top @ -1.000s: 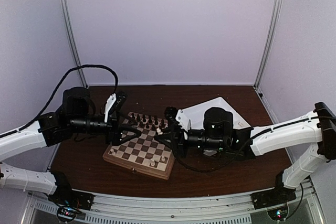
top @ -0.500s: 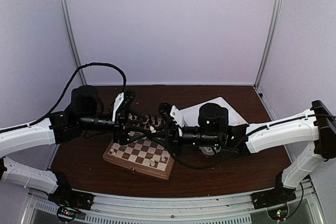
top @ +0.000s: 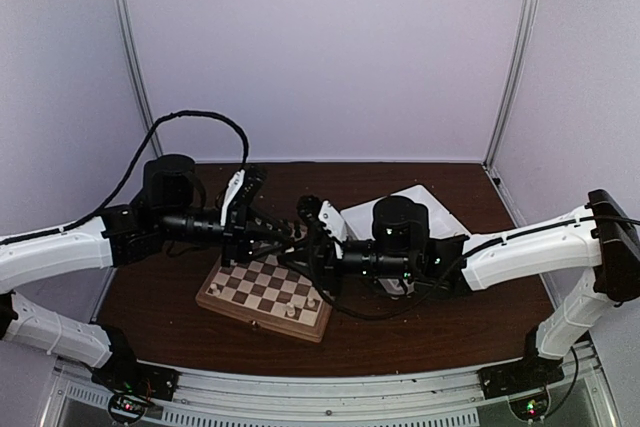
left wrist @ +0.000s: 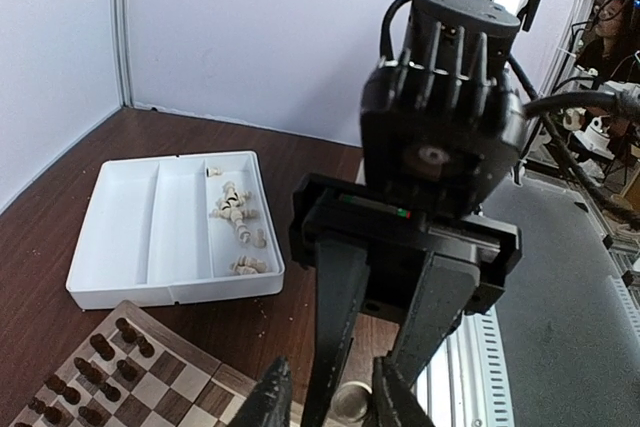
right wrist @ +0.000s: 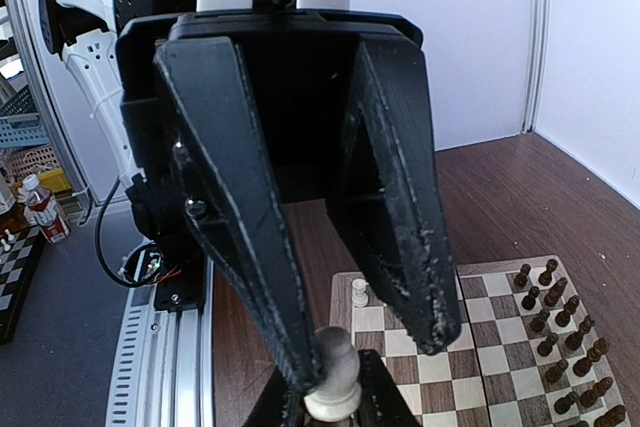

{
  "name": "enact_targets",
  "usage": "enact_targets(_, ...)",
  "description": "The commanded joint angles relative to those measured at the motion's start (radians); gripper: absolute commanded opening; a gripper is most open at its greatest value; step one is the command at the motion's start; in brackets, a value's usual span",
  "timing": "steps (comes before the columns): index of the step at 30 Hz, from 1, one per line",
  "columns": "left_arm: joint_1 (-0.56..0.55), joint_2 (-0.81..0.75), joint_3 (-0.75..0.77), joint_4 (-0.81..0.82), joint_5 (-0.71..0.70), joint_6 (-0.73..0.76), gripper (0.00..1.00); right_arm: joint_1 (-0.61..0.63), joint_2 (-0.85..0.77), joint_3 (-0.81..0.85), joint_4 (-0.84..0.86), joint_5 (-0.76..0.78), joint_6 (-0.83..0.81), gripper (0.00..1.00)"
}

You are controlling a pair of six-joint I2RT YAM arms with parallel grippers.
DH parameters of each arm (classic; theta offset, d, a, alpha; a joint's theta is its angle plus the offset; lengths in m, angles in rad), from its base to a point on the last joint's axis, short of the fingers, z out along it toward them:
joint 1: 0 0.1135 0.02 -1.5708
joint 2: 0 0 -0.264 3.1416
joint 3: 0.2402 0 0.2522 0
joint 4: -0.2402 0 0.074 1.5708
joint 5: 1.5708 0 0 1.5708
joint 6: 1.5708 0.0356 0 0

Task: Set up the chess pieces on the board
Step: Place the chess piece on the chessboard.

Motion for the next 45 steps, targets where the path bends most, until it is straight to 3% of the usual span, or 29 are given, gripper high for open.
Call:
enact_targets(1,-0.004,0.015,0.034,0.031,0.03,0.003,0.31,-0.003,0.005,0.02,0.024,-0.006,0.012,0.02)
enact_targets(3,-0.005,0.017,0.033,0.028,0.033,0.002,0.32,-0.003,0.003,0.018,0.031,-0.003,0.015,0.02)
enact_targets(8,-0.006,0.023,0.032,0.029,0.048,0.001,0.23,-0.004,0.004,0.012,0.047,0.005,0.027,0.03)
enact_targets(12,-0.008,0.025,0.032,0.03,0.068,0.003,0.0,-0.004,0.007,0.015,0.05,0.005,0.034,0.04)
enact_targets(16,-0.008,0.024,0.035,0.021,0.068,0.004,0.0,-0.006,0.008,0.01,0.057,0.011,0.041,0.08)
enact_targets(24,-0.008,-0.014,0.049,-0.127,-0.038,0.049,0.0,-0.008,-0.024,-0.045,0.041,0.043,0.021,0.56)
enact_targets(27,-0.006,-0.045,0.037,-0.198,-0.097,0.067,0.0,-0.016,-0.065,-0.091,0.025,0.056,0.006,0.68)
enact_targets(35,-0.006,-0.143,-0.091,-0.215,-0.198,0.037,0.0,-0.056,-0.205,-0.189,-0.094,0.144,-0.023,0.77)
enact_targets(38,-0.006,-0.154,-0.138,-0.2,-0.225,0.025,0.0,-0.088,-0.246,-0.211,-0.134,0.156,-0.021,0.98)
enact_targets(45,-0.007,-0.143,-0.222,-0.136,-0.27,0.022,0.0,-0.174,-0.316,-0.218,-0.225,0.219,-0.011,1.0)
